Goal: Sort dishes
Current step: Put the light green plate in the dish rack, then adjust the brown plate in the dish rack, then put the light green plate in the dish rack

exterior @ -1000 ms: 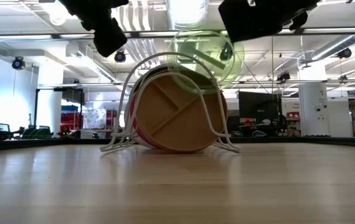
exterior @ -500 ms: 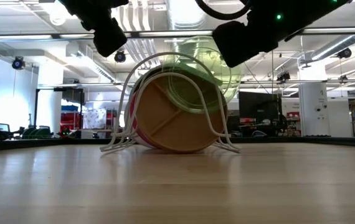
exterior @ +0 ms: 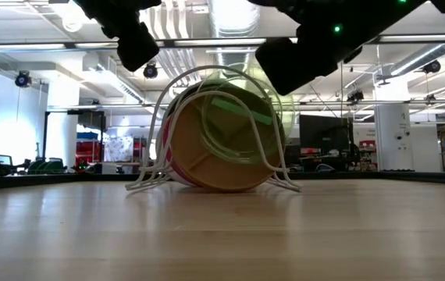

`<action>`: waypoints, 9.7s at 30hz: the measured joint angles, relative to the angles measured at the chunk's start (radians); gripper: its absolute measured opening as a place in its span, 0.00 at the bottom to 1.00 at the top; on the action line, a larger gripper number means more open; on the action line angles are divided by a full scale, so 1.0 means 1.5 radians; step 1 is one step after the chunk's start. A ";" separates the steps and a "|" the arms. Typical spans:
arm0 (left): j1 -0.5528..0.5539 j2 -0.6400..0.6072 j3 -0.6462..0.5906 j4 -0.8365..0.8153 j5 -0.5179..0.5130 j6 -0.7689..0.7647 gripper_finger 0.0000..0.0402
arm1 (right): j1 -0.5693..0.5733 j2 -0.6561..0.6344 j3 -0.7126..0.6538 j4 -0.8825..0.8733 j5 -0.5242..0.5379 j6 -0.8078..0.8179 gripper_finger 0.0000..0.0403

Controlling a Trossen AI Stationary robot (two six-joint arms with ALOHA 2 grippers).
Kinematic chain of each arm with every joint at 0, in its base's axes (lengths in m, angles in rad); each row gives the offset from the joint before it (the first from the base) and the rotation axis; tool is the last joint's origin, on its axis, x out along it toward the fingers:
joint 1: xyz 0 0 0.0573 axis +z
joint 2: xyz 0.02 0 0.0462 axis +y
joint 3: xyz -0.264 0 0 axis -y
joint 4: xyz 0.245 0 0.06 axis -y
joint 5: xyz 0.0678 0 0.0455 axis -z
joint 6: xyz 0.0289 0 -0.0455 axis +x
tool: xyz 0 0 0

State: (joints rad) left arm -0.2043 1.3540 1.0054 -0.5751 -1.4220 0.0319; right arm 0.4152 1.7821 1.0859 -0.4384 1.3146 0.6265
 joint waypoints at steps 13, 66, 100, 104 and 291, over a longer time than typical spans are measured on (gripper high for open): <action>0.000 0.000 0.000 0.000 0.000 0.000 0.00 | -0.037 0.004 0.000 0.134 -0.101 -0.110 0.00; 0.000 0.000 0.000 0.000 0.000 0.000 0.00 | -0.052 0.005 0.001 0.146 -0.132 -0.110 0.20; -0.003 0.000 0.028 -0.033 0.349 0.029 0.00 | 0.029 -0.064 -0.017 -0.158 -0.592 0.470 0.46; -0.001 0.000 0.028 -0.089 0.350 -0.012 0.00 | 0.022 -0.119 -0.015 -0.301 -0.401 0.457 0.45; -0.007 0.000 0.029 -0.045 0.432 0.033 0.00 | -0.033 0.056 -0.094 0.316 -0.788 0.117 0.15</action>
State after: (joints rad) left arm -0.2142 1.3541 1.0489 -0.6431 -0.7746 0.0811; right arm 0.3653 1.8664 0.9447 0.0350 0.1328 0.8018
